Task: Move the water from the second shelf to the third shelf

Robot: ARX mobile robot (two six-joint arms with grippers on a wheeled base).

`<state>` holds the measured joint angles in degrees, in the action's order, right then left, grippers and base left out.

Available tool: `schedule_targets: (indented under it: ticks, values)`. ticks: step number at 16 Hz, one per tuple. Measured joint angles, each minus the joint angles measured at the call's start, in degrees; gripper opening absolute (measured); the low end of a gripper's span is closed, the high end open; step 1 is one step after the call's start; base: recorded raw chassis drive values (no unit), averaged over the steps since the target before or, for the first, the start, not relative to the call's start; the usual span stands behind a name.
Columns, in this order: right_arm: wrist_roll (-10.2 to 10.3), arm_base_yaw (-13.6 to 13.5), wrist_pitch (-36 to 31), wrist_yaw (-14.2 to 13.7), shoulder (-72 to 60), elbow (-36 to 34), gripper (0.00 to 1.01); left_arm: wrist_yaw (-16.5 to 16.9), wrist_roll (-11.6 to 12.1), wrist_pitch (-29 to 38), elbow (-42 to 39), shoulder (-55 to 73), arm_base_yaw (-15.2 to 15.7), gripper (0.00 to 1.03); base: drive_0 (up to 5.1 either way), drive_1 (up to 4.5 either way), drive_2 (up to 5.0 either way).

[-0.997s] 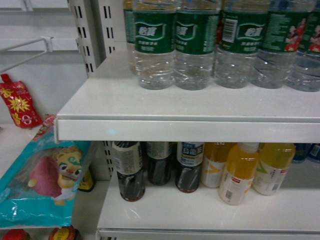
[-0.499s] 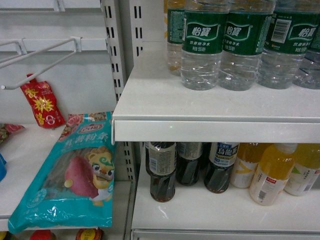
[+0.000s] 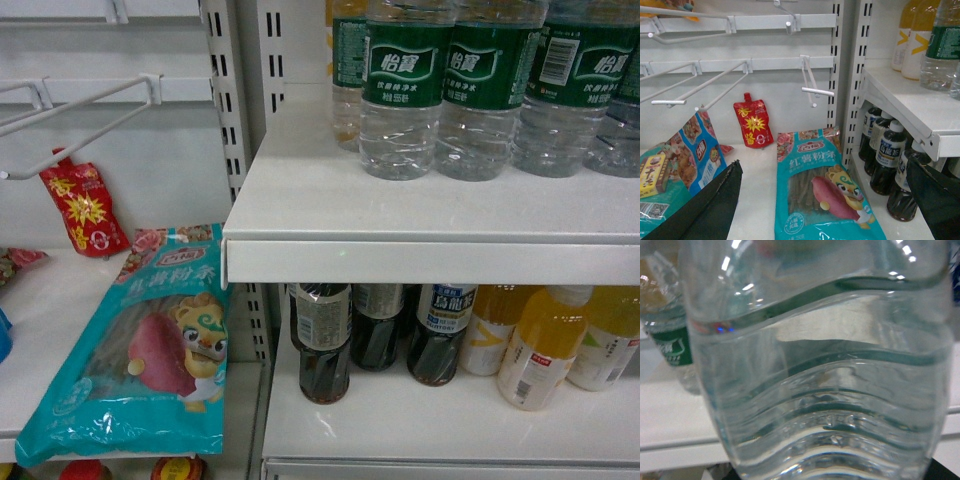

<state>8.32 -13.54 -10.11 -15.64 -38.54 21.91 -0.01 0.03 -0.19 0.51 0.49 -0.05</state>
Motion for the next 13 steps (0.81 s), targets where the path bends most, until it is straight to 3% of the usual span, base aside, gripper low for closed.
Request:
schedule_targets:
  ticks: [3,6,13]
  values:
    - [0.2,3.5,-3.3,2.7,-8.2,4.9,0.4,0.0,0.0,0.0,0.0,0.0,0.0,0.98,0.0,0.0,0.0]
    - [2.4,4.2,-3.9,6.4,-16.9,8.6,0.4,0.0,0.0,0.0,0.0,0.0,0.0,0.98,0.0,0.0,0.0]
    - [4.0,5.4,-5.4,8.3,-30.4,18.5,0.4,0.0,0.0,0.0,0.0,0.0,0.0,0.98,0.0,0.0,0.0]
